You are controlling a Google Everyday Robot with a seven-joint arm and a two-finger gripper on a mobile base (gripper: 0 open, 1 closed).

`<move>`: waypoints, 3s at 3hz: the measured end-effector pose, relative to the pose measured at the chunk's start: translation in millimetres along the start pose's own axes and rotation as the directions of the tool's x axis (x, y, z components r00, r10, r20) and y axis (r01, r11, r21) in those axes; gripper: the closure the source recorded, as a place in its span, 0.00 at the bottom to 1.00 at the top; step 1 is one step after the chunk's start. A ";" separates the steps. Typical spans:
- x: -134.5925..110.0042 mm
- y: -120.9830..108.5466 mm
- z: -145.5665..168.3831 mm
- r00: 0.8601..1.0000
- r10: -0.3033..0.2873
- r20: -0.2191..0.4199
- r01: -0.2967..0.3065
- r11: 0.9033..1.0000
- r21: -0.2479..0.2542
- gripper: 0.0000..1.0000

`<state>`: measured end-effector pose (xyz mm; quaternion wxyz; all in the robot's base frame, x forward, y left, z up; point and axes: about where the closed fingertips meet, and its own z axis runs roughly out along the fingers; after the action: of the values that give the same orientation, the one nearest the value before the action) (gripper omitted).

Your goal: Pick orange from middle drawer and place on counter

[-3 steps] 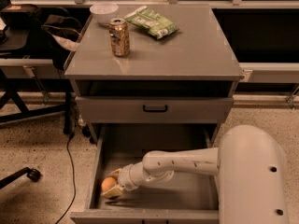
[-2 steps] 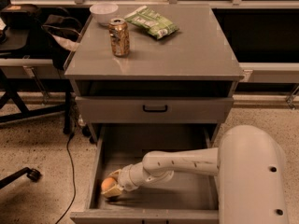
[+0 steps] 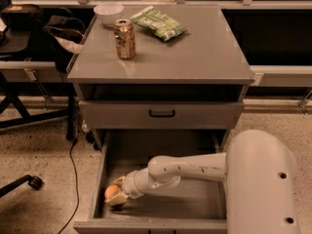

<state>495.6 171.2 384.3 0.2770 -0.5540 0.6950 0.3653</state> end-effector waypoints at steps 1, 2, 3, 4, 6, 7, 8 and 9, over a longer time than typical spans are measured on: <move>-10.5 -0.4 -12.0 1.000 -0.016 0.016 0.017 1.000 -0.025 1.00; -22.3 -2.9 -35.7 0.998 -0.037 0.042 0.039 0.998 -0.055 1.00; -32.0 -4.4 -70.4 0.996 -0.067 0.052 0.071 0.994 -0.080 1.00; -41.2 -3.7 -106.7 0.994 -0.094 0.049 0.098 0.990 -0.099 1.00; -79.1 20.0 -184.4 0.985 -0.141 0.094 0.150 0.984 -0.096 1.00; -102.5 39.9 -212.3 0.981 -0.170 0.096 0.180 0.979 -0.099 1.00; -121.7 62.9 -234.4 0.975 -0.196 0.106 0.203 0.978 -0.054 1.00; -135.2 89.9 -249.7 0.968 -0.221 0.118 0.215 0.975 0.058 1.00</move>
Offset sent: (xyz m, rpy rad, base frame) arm 0.0145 -0.0377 0.0682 0.0970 -0.0023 0.1041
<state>444.6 55.2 653.9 0.3705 -0.5970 0.6192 0.3506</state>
